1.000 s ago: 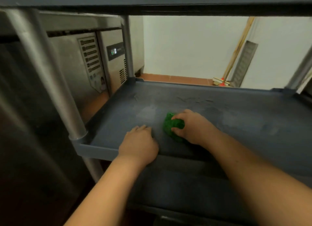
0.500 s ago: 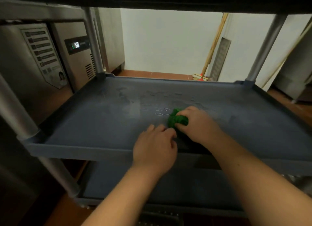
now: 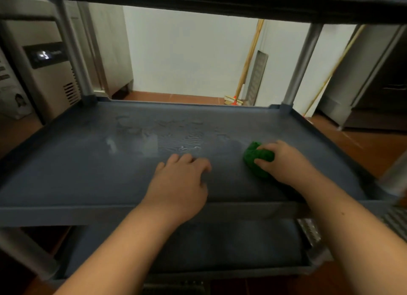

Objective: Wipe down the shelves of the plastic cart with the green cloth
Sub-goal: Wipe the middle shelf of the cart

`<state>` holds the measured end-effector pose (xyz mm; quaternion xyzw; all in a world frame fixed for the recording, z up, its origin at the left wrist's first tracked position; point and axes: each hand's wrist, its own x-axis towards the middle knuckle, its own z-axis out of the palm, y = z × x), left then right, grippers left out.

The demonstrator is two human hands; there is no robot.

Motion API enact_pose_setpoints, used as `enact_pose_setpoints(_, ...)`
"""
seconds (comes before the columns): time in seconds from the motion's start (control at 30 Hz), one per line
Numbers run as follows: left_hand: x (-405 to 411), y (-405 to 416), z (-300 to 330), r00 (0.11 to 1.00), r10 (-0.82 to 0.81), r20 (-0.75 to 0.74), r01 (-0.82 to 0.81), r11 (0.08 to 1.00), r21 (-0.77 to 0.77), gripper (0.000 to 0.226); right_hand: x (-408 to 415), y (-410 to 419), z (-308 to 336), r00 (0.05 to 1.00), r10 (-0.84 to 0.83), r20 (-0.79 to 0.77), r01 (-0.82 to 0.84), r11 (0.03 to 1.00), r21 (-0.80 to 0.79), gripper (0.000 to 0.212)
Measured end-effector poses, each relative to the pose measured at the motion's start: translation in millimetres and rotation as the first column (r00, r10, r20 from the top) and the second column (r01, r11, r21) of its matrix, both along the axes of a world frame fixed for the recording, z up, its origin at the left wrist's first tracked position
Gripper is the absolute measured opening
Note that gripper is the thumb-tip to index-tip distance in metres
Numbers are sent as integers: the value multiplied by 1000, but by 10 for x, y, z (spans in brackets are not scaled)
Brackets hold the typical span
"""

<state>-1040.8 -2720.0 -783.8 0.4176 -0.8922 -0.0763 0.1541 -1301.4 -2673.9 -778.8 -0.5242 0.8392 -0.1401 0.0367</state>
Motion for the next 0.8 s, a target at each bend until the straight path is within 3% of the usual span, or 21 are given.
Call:
enact_pose_setpoints(0.1,-442,108,-45,994,-112,-13,111,993,-45,35,-67,14,-28,1000,14,-11,-14,1000,-17,41)
enact_pose_setpoints(0.23,-459,61,-309,995,-93,-19,93,995,-24,37,-342,87,-34,1000,-28,8,28,999,-17,44)
enact_pose_setpoints(0.4,-390,8,-287,992,-114,-54,116,992,43,44,-742,294,31,973,-228,-25,227,974,-13,51)
enact_pose_setpoints(0.8,-81,-274,-355,989,-67,-133,84,988,130,48,-640,164,4,963,-268,-19,267,963,-43,53)
